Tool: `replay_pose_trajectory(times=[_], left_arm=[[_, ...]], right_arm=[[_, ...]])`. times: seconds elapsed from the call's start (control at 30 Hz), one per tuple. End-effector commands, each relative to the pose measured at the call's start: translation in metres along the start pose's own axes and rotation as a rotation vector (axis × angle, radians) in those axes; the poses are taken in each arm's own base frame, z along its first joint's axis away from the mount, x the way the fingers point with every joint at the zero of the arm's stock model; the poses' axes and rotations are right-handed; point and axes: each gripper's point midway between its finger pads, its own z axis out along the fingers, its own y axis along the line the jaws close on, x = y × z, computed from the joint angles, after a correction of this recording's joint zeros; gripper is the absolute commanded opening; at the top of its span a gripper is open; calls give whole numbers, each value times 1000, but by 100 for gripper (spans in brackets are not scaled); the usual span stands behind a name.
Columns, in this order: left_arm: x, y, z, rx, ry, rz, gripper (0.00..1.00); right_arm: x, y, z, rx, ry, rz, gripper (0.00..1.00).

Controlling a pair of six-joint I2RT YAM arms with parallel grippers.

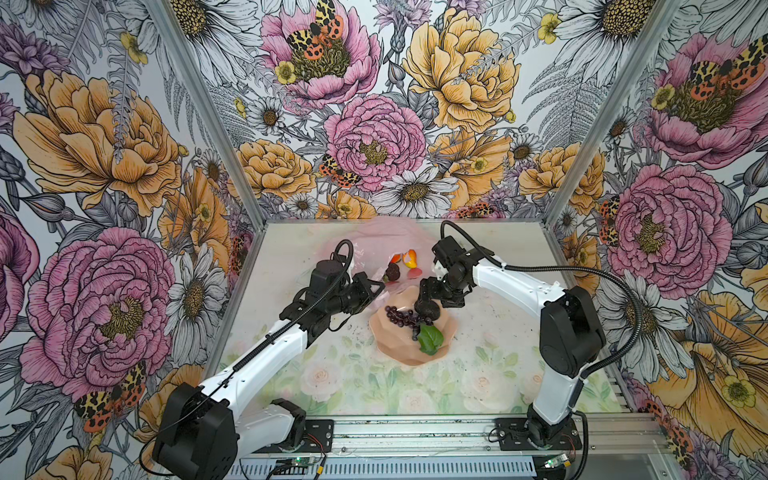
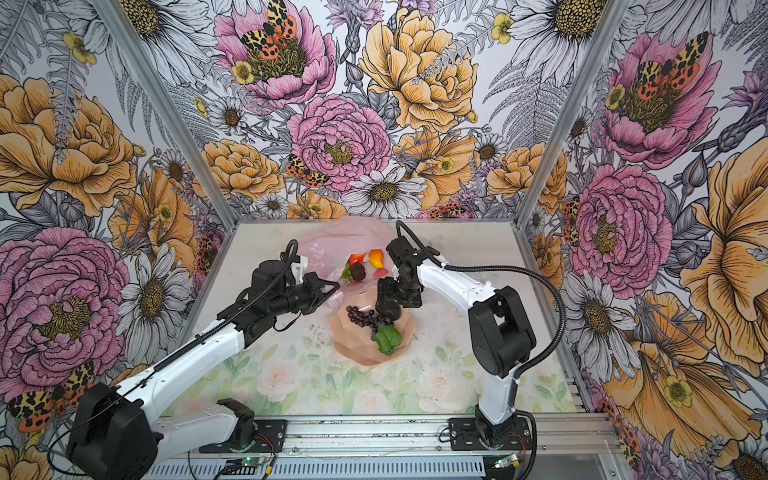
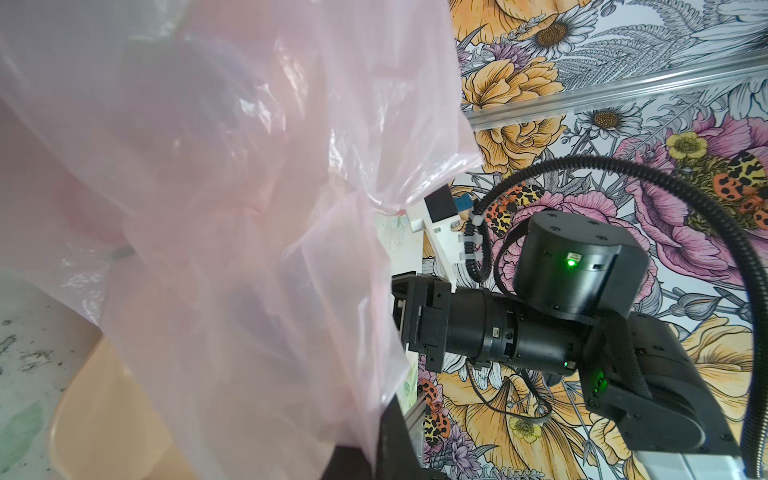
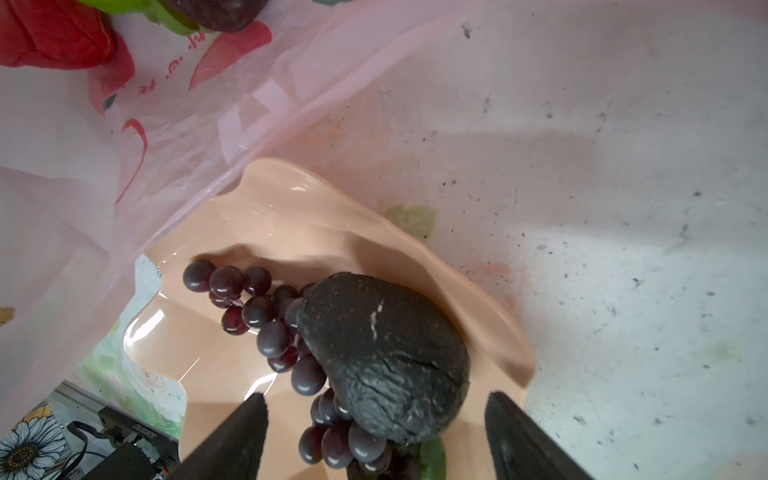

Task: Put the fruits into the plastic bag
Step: 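Lower the right gripper onto the dark green avocado and close it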

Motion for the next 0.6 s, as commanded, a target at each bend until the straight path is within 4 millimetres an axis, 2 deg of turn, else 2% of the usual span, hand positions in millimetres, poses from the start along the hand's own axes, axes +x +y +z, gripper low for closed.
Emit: replay_pose_trajectory(times=[0.0,0.57], left_arm=[[-2,-1,-1,12,-14,2,0],[-2,6,-4,8,-8,-10,0]], right_arm=[[-8,-1,3,50,-18,-36,85],[-9,1,32,132,27,-72,91]])
